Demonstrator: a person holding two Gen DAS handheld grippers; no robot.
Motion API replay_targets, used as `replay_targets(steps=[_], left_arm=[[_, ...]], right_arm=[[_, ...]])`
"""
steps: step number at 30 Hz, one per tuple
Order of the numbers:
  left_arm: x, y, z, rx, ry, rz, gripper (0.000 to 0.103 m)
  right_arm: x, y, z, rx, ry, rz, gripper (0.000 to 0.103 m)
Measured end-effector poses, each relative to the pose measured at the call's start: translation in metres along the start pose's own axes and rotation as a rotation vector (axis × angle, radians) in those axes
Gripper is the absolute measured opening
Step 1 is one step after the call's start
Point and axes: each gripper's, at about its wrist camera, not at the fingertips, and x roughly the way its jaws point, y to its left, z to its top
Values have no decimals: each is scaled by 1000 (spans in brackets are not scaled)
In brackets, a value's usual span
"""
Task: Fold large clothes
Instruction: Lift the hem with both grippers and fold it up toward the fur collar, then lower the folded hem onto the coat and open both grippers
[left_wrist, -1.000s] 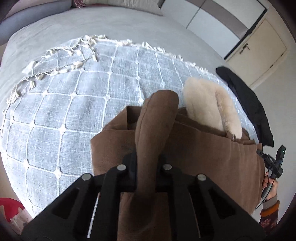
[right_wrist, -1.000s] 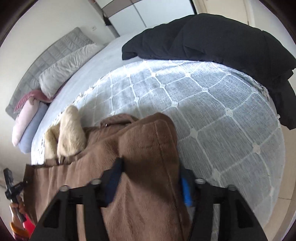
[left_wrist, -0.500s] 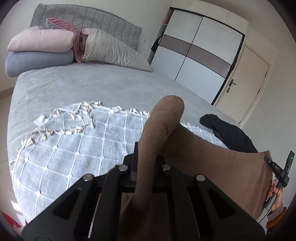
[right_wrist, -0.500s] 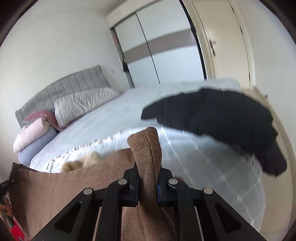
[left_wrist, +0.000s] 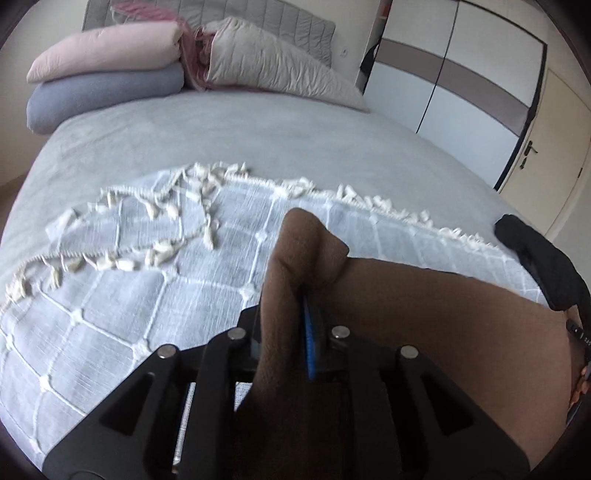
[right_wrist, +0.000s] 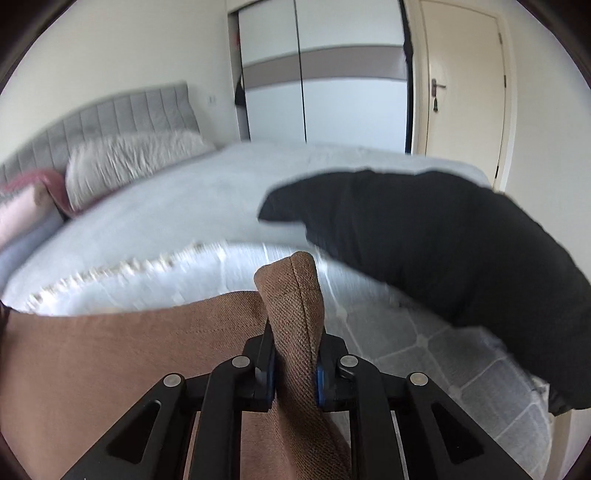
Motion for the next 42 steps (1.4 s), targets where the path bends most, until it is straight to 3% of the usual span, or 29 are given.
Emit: replay_targets(steps=[2, 5, 8, 10, 11, 12, 14, 15, 17, 19, 22, 25, 27, 29, 30, 32, 34, 36, 39, 42], left_arm=[[21, 5, -6, -21, 83, 15, 21], [14, 4, -1, -7, 68, 76, 31], [-5, 1, 5, 19, 47, 151, 34], [-25, -9, 6, 74, 18, 163, 47], [-34, -16, 9, 104, 0, 166, 63], [-45, -28, 8, 138, -22, 175, 78], [-63, -59, 6, 198, -53, 153, 84], [-66, -77, 6, 231, -50, 121, 85], [-67, -116, 1, 286, -16, 44, 89], [-59, -146, -7, 303, 20, -18, 90], [-34, -167, -17, 330, 51, -14, 90], [-6, -137, -15, 339, 80, 28, 97], [13, -92, -4, 294, 107, 100, 99], [36, -47, 8, 278, 159, 195, 99], [45, -23, 14, 242, 196, 201, 99], [50, 5, 27, 157, 235, 166, 99], [44, 3, 37, 233, 206, 241, 99], [31, -6, 39, 300, 178, 303, 99], [-3, -23, 31, 334, 140, 243, 99], [-48, -52, 8, 361, 101, 122, 99]], right_arm=[[30, -11, -13, 64, 85, 17, 27], [46, -24, -17, 132, 151, 7, 41], [27, -35, -12, 174, 103, -29, 51], [4, -32, -10, 163, 45, -28, 57], [-8, -27, -8, 145, 15, -22, 64], [-21, -17, -5, 113, -14, -18, 68], [-43, 20, 2, 30, -60, 4, 84], [-52, 37, 5, -3, -64, 24, 87], [-59, 86, 4, -69, -22, 102, 96], [-57, 128, -3, -116, 46, 163, 98], [-39, 183, -18, -231, 96, 188, 98], [-17, 189, -27, -311, 96, 137, 98], [7, 156, -26, -290, 118, 119, 98], [31, 102, -16, -163, 177, 196, 99], [44, 63, -8, -78, 211, 217, 99], [58, 11, 3, -11, 244, 97, 99], [69, -39, 11, 21, 282, -52, 99], [66, -72, 17, 103, 316, -82, 99], [36, -74, 22, -5, 238, -128, 100], [-5, -56, 18, -76, 147, -86, 100]])
